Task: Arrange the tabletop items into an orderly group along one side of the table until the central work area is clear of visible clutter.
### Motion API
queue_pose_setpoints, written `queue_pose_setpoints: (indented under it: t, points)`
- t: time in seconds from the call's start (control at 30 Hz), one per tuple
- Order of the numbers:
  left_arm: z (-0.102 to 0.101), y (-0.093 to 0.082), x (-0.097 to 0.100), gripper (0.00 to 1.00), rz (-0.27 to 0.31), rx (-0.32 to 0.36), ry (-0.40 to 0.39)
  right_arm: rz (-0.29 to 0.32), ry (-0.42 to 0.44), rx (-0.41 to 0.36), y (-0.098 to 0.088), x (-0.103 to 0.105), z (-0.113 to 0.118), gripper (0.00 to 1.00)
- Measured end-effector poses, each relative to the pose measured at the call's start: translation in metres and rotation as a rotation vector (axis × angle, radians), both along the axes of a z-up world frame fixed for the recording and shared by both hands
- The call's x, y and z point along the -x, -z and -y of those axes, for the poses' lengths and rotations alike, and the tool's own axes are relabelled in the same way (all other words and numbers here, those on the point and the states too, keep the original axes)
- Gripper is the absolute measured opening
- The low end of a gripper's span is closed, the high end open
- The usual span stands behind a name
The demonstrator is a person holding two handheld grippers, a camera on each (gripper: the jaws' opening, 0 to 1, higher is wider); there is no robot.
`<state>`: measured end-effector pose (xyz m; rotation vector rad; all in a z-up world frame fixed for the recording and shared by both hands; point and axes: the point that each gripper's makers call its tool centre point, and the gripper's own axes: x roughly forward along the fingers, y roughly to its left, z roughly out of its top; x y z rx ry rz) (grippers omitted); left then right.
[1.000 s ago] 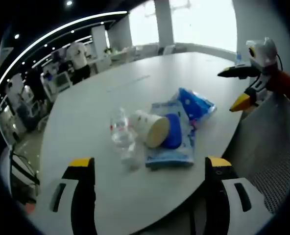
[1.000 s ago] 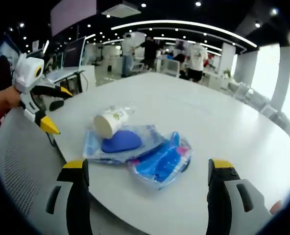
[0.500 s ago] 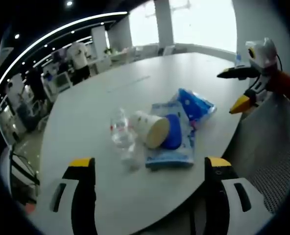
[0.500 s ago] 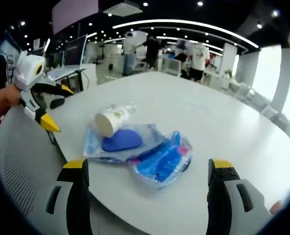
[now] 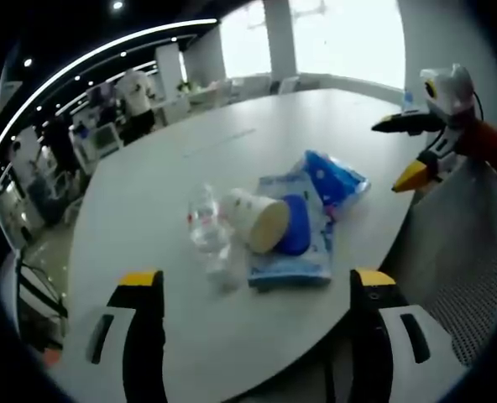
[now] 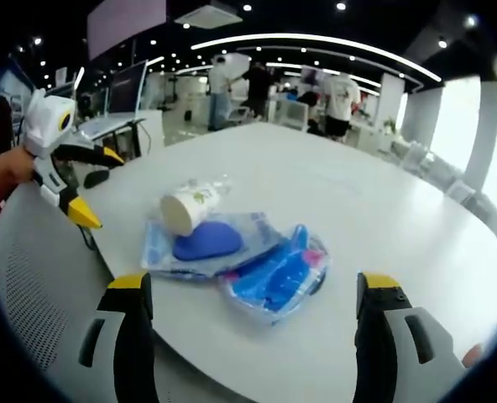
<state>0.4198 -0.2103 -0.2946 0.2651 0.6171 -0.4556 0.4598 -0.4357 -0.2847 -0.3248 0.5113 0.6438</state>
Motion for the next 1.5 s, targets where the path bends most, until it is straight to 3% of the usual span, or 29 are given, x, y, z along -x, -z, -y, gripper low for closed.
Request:
queue_pose_setpoints:
  t: [1.0, 1.5]
  points:
    - [0.002, 0.002, -0.005, 0.88, -0.011, 0.006, 0.006, -0.014, -0.008, 0.008, 0.004, -0.002, -0.001, 1.0]
    - [0.004, 0.001, -0.011, 0.87, -0.009, -0.002, 0.018, 0.003, -0.071, 0.033, 0.001, -0.012, -0.014, 1.0]
